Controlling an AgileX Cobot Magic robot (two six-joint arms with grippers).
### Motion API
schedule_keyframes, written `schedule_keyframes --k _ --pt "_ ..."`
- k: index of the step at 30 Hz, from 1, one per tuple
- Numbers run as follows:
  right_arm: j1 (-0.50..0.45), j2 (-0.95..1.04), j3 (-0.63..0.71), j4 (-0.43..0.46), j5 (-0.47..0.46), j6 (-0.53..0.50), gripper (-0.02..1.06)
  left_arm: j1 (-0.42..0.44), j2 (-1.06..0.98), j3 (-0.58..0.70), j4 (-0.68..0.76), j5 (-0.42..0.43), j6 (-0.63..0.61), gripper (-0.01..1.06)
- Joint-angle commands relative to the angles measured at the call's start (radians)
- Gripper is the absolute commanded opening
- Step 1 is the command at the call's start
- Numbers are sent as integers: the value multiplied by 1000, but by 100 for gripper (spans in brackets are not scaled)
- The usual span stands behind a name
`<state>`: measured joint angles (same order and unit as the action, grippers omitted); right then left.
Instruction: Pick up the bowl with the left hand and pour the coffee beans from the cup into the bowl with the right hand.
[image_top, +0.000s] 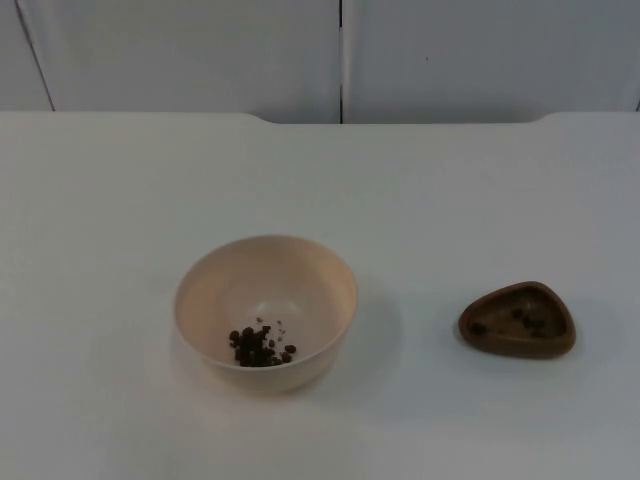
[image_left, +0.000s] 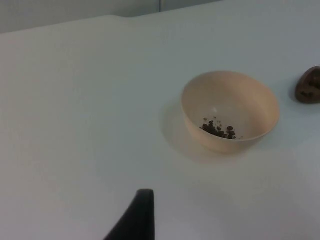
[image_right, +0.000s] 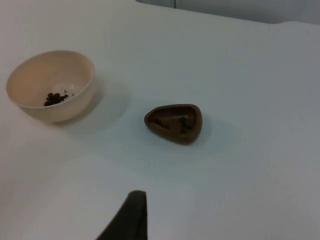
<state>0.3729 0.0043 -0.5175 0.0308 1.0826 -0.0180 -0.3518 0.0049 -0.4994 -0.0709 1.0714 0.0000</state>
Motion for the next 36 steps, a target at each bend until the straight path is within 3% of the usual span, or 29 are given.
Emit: schedule_keyframes --k 1,12,18,27,36 --pt "-4 -4 3 -1 -4 2 105 25 -5 6 2 1 0 105" --pt "-4 -4 3 -1 -4 2 105 254 -5 6 2 1 0 105" --pt "-4 -4 3 -1 -4 2 105 332 -5 6 2 1 0 105" --pt "-6 -4 3 -3 -4 2 105 343 -5 6 4 1 0 105" --pt "-142 -4 3 -1 -4 2 105 343 -5 6 4 1 0 105"
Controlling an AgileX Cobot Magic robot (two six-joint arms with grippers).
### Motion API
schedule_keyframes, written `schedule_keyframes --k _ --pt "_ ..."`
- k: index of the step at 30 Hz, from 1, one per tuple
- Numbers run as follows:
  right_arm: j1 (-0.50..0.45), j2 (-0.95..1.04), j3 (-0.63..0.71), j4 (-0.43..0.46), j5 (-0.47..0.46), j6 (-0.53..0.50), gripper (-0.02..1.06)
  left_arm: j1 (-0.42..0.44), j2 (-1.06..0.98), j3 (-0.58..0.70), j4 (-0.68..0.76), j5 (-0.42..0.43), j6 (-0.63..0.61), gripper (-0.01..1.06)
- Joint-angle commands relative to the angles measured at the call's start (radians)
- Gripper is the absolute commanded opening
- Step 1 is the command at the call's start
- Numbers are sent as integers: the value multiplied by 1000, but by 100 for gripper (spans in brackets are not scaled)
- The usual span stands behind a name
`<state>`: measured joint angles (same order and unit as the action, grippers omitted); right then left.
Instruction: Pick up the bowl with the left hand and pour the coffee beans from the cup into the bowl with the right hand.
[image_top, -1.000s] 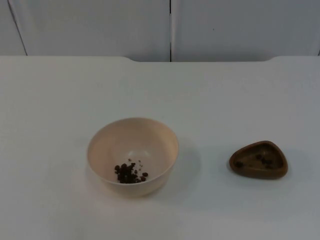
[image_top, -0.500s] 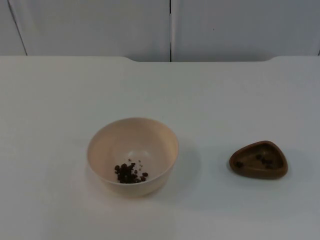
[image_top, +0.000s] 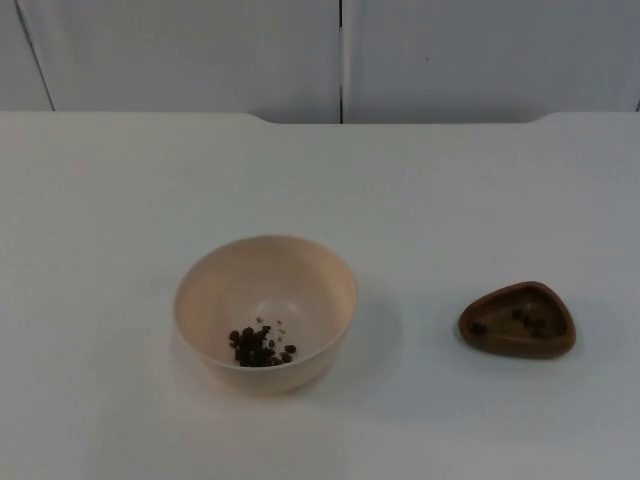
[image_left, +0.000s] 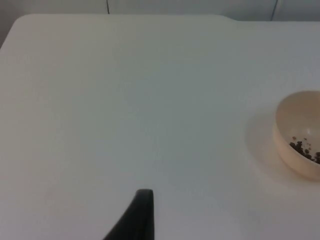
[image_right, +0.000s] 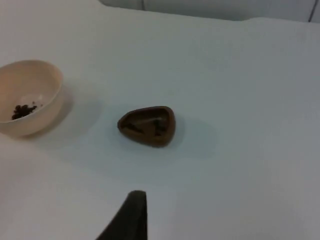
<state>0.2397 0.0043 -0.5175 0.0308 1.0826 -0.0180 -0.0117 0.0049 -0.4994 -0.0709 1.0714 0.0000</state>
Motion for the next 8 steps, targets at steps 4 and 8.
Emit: schedule_keyframes --k 4,8 --pt "-118 -4 3 -1 -4 2 105 3 -5 6 4 1 0 105" --pt "-165 -4 3 -1 -4 2 105 3 -5 6 4 1 0 105"
